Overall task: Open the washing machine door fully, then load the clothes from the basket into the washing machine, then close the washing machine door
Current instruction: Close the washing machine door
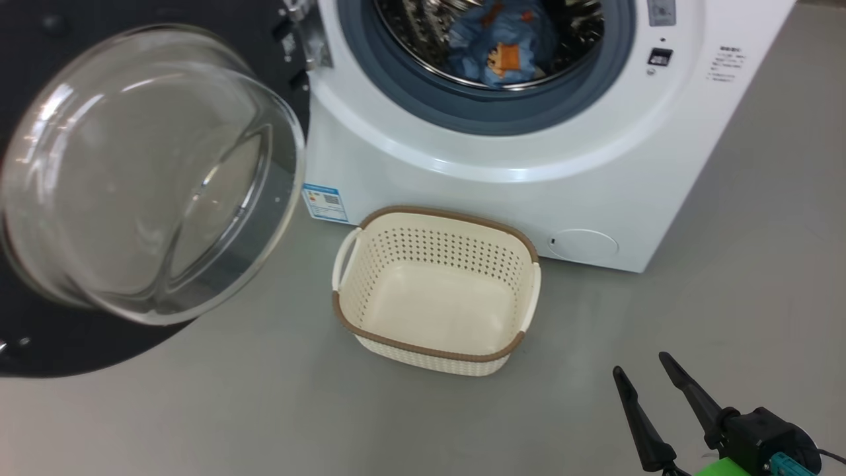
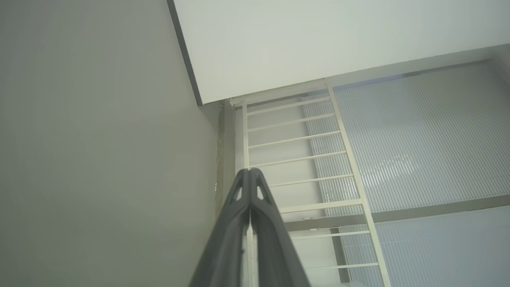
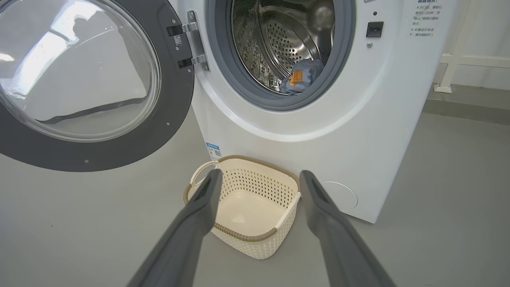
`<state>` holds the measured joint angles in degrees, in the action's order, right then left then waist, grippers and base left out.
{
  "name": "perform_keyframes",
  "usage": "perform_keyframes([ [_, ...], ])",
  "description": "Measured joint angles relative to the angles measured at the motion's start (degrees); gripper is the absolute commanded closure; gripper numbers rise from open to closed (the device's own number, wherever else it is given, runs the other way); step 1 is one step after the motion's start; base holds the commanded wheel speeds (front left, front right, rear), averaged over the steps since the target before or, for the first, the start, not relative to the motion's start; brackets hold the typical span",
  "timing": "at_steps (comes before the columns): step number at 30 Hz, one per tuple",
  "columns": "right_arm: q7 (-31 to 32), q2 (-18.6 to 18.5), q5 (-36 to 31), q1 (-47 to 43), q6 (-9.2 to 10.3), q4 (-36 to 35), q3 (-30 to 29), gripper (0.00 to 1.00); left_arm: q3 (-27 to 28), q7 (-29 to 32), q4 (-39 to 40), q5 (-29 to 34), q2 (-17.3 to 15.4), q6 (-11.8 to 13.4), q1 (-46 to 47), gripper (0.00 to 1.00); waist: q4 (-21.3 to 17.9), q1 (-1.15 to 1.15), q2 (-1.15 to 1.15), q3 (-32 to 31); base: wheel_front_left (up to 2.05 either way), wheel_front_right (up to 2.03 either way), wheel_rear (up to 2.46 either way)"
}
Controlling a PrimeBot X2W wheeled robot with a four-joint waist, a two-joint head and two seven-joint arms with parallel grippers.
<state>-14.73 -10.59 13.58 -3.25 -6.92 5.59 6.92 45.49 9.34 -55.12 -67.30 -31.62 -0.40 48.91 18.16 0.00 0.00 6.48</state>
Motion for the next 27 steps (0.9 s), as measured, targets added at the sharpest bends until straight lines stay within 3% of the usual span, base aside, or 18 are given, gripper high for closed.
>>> perform_keyframes([
  [7, 0.0, -0.81, 0.21, 0.01, 0.0, 0.23, 0.02, 0.0, 1.35, 6.17, -0.86, -3.22, -0.21, -0.96, 0.84, 1.0, -2.53, 0.0, 0.0, 1.39, 0.0, 0.0, 0.0],
  [20, 0.0, -3.1, 0.31, 0.01, 0.0, 0.08, 0.29, 0.0, 1.37, 11.93, -0.88, -5.25, 0.03, -1.44, 0.35, 1.0, -3.64, 0.0, 0.0, 2.56, 0.0, 0.0, 0.0],
  [27, 0.0, -3.74, 0.68, -0.01, 0.0, -0.05, 0.29, 0.0, -1.05, 15.53, -0.91, -4.61, 2.2, -2.92, -2.62, 1.0, -3.49, 0.0, 0.0, 2.67, 0.0, 0.0, 0.0],
])
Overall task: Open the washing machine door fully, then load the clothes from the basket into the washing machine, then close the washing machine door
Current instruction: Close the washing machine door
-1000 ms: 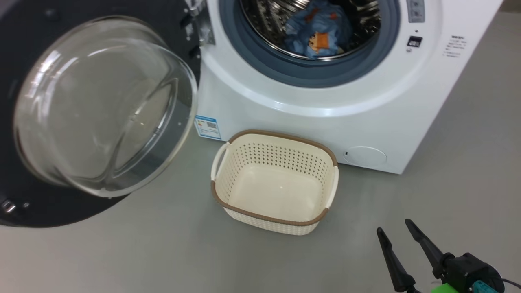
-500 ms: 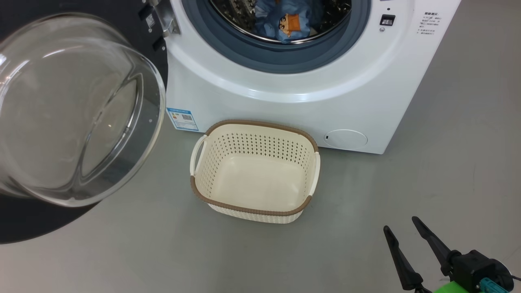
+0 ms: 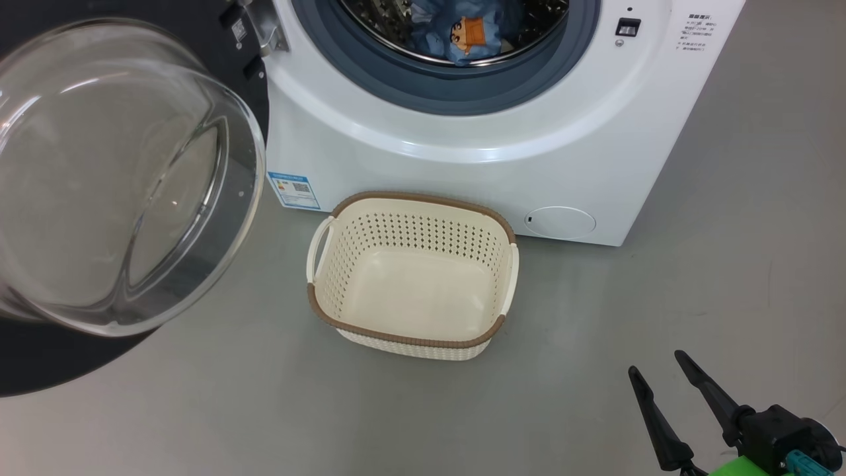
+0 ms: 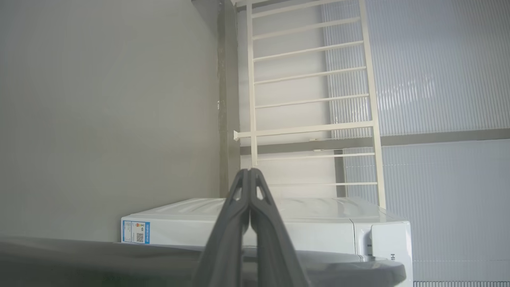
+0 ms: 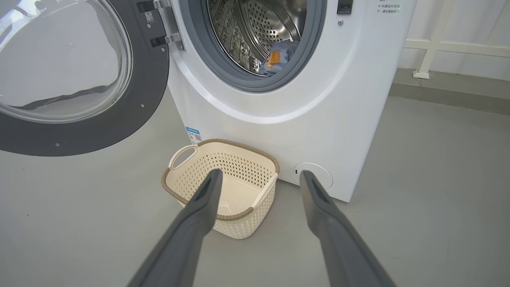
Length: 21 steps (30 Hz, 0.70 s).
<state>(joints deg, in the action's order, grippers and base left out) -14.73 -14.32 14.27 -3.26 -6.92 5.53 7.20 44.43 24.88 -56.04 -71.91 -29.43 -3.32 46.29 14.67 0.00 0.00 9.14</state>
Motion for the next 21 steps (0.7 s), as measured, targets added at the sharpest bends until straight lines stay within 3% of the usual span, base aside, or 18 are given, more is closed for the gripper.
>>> perform_keyframes([
  [10, 0.0, -0.38, 0.01, -0.01, 0.0, -0.12, 0.04, 0.0, -1.04, 5.57, 0.4, -0.3, 0.29, 0.04, -0.85, 1.0, -0.11, 0.0, 0.0, 0.14, 0.0, 0.0, 0.0],
  [21, 0.0, -0.38, 0.01, -0.04, 0.0, -0.24, -0.24, 0.0, -2.1, 22.45, 4.41, -4.63, 1.57, 3.79, -2.55, 1.0, 0.82, 0.0, 0.0, 0.26, 0.0, 0.0, 0.0],
])
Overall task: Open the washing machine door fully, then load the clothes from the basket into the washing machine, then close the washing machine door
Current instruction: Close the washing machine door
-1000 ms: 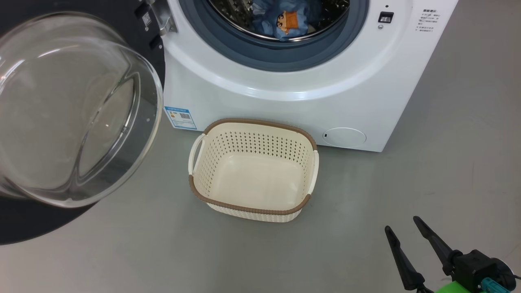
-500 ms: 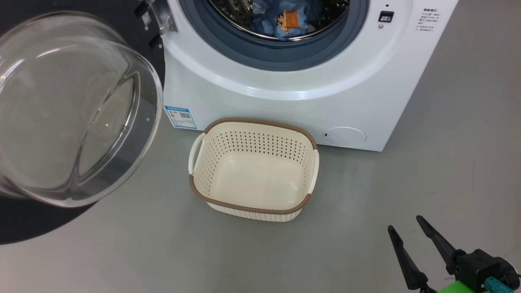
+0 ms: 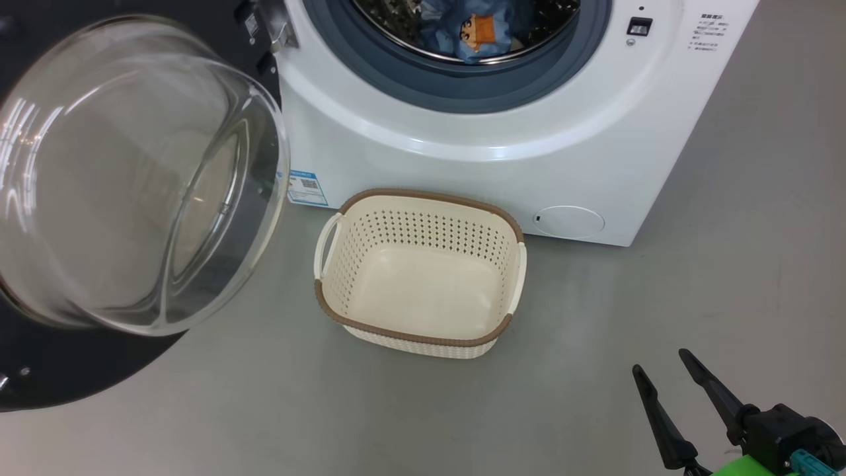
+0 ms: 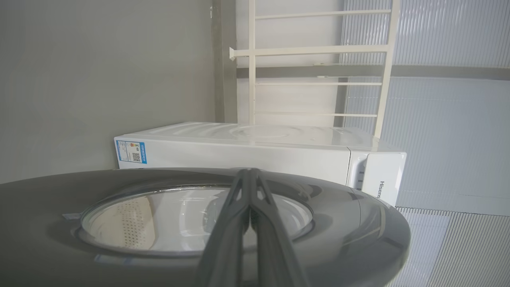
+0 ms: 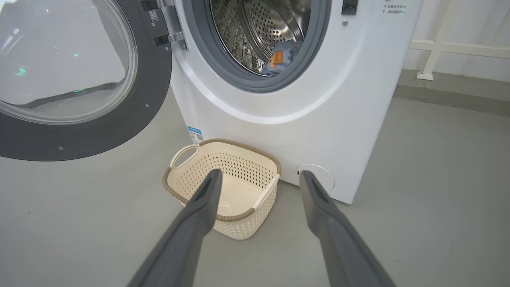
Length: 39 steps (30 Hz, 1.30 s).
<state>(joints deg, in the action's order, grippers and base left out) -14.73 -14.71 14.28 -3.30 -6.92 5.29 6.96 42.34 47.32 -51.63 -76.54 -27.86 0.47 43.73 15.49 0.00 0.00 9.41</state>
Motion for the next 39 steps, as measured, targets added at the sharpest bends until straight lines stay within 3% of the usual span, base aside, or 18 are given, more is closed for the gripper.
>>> perform_keyframes([
  [11, 0.0, 0.98, -0.01, 0.01, 0.0, -0.16, -0.35, 0.0, -3.42, 9.95, 12.52, -1.48, 6.61, 5.59, -3.22, 1.0, 2.16, 0.0, 0.0, 0.56, 0.0, 0.0, 0.0],
  [18, 0.0, 1.82, -0.02, 0.01, 0.0, -0.18, -1.14, 0.0, -6.1, 16.81, 26.82, -3.68, 11.25, 12.02, -7.4, 1.0, 3.14, 0.0, 0.0, 0.58, 0.0, 0.0, 0.0],
  [27, 0.0, 3.15, -0.07, -0.02, 0.0, -0.33, -1.94, 0.0, -10.31, 22.62, 46.41, -6.42, 20.29, 20.61, -13.56, 1.0, 3.66, 0.0, 0.0, -0.31, 0.0, 0.0, 0.0],
  [31, 0.0, 3.88, -0.07, -0.05, 0.0, -0.35, -2.09, 0.0, -14.26, 24.88, 54.16, -6.54, 23.68, 23.32, -17.14, 1.0, 3.43, 0.0, 0.0, -0.75, 0.0, 0.0, 0.0],
  [34, 0.0, 4.3, -0.07, -0.06, 0.0, -0.34, -2.02, 0.0, -17.35, 25.41, 58.5, -6.81, 25.29, 24.54, -19.07, 1.0, 3.04, 0.0, 0.0, -1.03, 0.0, 0.0, 0.0],
  [39, 0.0, 5.13, -0.07, -0.07, 0.0, -0.26, -1.76, 0.0, -21.69, 22.74, 62.03, -8.43, 25.99, 24.35, -20.42, 1.0, 1.91, 0.0, 0.0, -1.52, 0.0, 0.0, 0.0],
])
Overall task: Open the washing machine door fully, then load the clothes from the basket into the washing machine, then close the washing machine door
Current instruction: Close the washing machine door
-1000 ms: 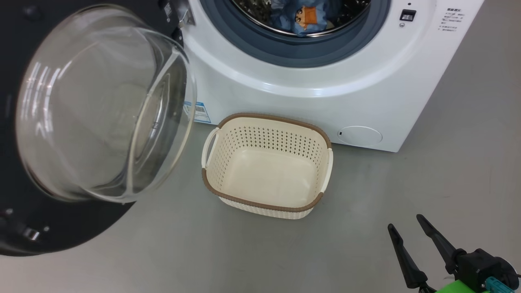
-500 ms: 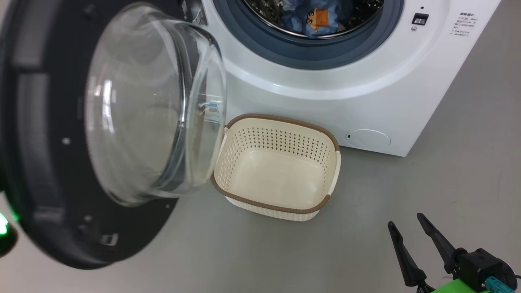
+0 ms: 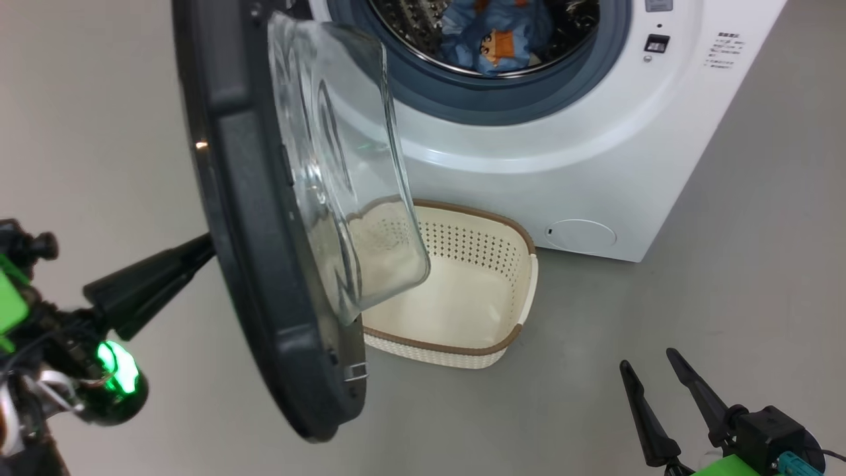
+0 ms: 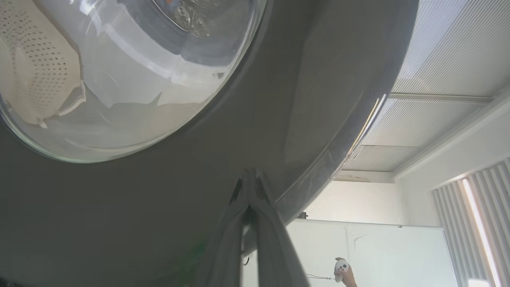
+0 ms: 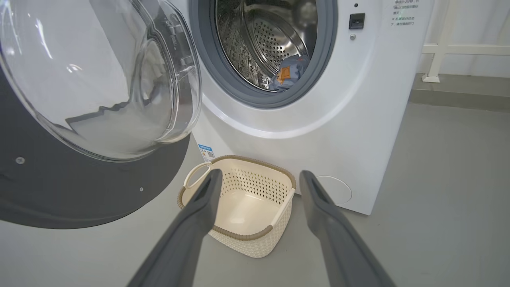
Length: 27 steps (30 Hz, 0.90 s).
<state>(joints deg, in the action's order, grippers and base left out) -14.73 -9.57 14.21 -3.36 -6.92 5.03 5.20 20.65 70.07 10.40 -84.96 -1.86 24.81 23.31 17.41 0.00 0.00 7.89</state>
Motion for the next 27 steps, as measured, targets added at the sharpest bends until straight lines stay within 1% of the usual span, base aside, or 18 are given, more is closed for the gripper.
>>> perform_keyframes([
  [1, 0.0, 0.0, 0.0, 0.0, 0.0, 0.0, 0.0, 0.0, 0.0, 0.0, 0.0, 0.0, 0.0, 0.0, 0.0, 1.0, 0.0, 0.0, 0.0, 0.0, 0.0, 0.0, 0.0],
  [4, 0.0, 0.26, 0.0, 0.01, 0.0, 0.04, 0.08, 0.0, -3.01, -3.99, -0.09, -2.19, -0.01, -0.92, 0.0, 1.0, -0.98, 0.0, 0.0, -0.18, 0.0, 0.0, 0.0],
  [7, 0.0, 0.65, 0.0, 0.03, 0.0, 0.03, 0.15, 0.0, -6.72, -8.31, -1.24, -3.34, 0.03, -2.74, 0.02, 1.0, -2.3, 0.0, 0.0, -0.28, 0.0, 0.0, 0.0],
  [10, 0.0, 0.83, 0.0, 0.04, 0.0, 0.04, 0.18, 0.0, -9.32, -12.0, -3.46, -3.89, 0.09, -4.72, 0.14, 1.0, -3.92, 0.0, 0.0, -0.32, 0.0, 0.0, 0.0],
  [12, 0.0, 0.96, 0.0, 0.04, 0.0, 0.08, 0.13, 0.0, -10.17, -14.19, -4.69, -4.81, 0.05, -5.9, 0.29, 1.0, -5.14, 0.0, 0.0, -0.31, 0.0, 0.0, 0.0],
  [16, 0.0, 1.26, 0.0, 0.07, 0.0, 0.23, 0.01, 0.0, -11.67, -17.73, -7.14, -6.05, -0.02, -7.37, 1.88, 1.0, -7.84, 0.0, 0.0, -0.22, 0.0, 0.0, 0.0],
  [21, 0.0, 1.96, 0.0, 0.42, 0.0, 0.27, -0.03, 0.0, -13.97, -21.21, -10.33, -6.04, 0.02, -9.9, 5.05, 1.0, -11.39, 0.0, 0.0, 0.12, 0.0, 0.0, 0.0],
  [27, 0.0, 2.04, 0.0, 1.35, 0.0, 0.36, 0.05, 0.0, -16.61, -25.74, -16.24, -6.05, 0.1, -13.23, 9.38, 1.0, -15.01, 0.0, 0.0, 0.66, 0.0, 0.0, 0.0],
])
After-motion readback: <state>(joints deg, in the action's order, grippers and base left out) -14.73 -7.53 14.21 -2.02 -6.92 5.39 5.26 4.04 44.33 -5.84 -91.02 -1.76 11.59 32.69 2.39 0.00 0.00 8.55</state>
